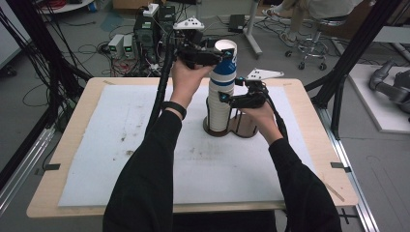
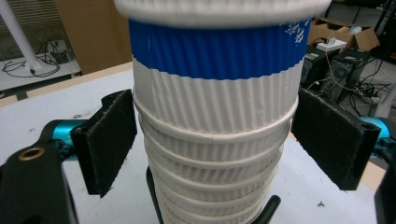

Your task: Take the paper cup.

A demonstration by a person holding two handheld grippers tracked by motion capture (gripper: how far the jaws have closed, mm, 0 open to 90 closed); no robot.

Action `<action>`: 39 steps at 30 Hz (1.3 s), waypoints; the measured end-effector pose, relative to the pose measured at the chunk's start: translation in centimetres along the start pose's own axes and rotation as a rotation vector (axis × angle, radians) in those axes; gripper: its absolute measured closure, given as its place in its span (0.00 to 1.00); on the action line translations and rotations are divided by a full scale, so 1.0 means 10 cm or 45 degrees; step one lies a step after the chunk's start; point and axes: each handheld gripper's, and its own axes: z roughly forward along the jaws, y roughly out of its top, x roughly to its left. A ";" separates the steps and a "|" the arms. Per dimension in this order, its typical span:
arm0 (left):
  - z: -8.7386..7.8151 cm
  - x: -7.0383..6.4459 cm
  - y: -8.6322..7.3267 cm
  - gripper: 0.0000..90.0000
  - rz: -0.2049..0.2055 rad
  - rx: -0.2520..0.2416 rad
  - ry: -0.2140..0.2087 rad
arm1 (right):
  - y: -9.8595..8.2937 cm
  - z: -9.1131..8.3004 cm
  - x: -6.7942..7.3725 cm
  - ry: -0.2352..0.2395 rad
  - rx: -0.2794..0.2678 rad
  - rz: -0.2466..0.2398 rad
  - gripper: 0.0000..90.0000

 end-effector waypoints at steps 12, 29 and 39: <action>-0.08 -0.07 0.24 0.33 0.044 -0.046 0.014 | 0.00 -0.01 0.00 0.000 -0.006 0.006 0.17; -0.26 -0.18 0.49 0.33 0.097 -0.128 0.002 | 0.00 -0.01 0.00 0.002 -0.011 0.010 0.17; -0.58 -0.27 0.54 0.33 0.150 -0.116 -0.006 | 0.00 -0.02 0.00 -0.002 -0.006 0.006 0.17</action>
